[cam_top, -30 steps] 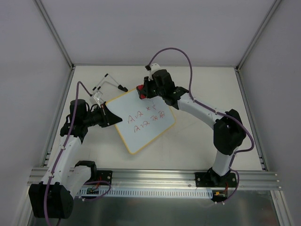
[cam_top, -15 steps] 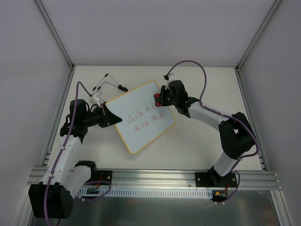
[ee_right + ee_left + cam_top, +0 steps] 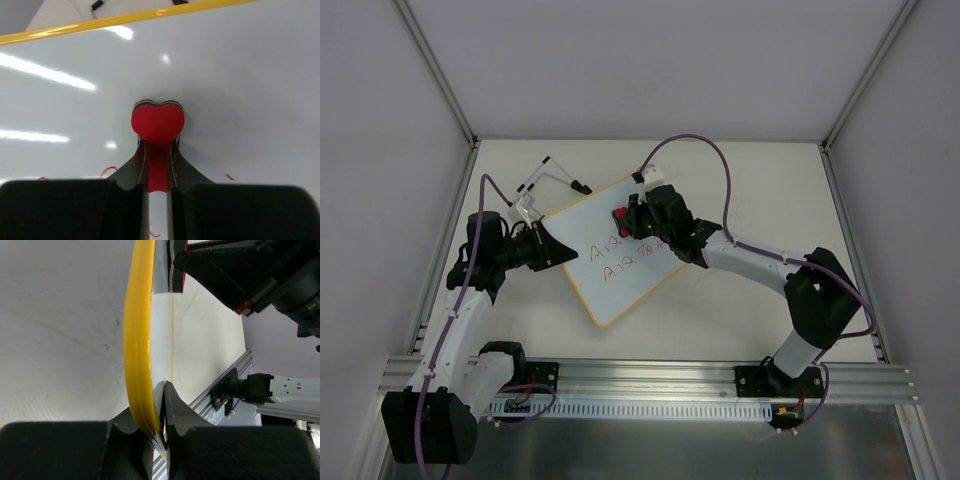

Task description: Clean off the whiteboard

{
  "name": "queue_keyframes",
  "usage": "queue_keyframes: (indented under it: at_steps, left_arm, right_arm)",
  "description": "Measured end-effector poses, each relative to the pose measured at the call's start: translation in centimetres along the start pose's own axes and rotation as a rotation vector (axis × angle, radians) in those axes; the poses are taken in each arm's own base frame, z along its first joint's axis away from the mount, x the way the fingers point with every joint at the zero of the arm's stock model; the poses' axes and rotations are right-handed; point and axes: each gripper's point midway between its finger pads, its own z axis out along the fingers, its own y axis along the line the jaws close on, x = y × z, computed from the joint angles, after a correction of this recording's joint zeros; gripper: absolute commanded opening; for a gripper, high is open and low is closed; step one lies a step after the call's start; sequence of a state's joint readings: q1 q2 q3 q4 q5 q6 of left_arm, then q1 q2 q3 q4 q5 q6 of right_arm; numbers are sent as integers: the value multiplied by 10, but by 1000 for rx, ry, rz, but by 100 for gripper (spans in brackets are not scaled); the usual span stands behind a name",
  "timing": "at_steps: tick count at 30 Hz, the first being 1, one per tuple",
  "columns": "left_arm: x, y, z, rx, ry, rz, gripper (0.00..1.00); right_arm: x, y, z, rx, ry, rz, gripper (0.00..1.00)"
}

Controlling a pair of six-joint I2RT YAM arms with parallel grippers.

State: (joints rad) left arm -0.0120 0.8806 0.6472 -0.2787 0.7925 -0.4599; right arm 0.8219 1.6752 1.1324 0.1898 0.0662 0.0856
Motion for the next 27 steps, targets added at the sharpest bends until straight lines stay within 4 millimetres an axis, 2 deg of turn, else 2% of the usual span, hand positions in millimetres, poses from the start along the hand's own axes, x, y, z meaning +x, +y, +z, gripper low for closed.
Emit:
queue_keyframes:
  at_steps: [5,7,11,14,16,22,25,27]
  left_arm:
    - [0,1,0,-2,-1,9,0]
    - [0,1,0,-1,-1,21,0]
    - [-1,1,0,3,-2,45,0]
    - [-1,0,0,11,-3,62,0]
    - [-1,0,0,11,-2,61,0]
    - [-1,-2,0,23,-1,69,0]
    - [-1,-2,0,22,0,67,0]
    - [-2,-2,0,20,-6,71,0]
  right_arm:
    - [-3,44,-7,-95,-14,-25,0]
    - [-3,49,-9,-105,-16,-30,1]
    - [-2,45,-13,-114,-21,-13,0]
    - [6,27,-17,-102,-6,16,0]
    - [13,9,-18,-76,10,38,0]
    - [18,-57,-15,53,40,99,0]
    - [19,-72,-11,86,55,111,0]
    - [15,-72,-7,84,60,108,0]
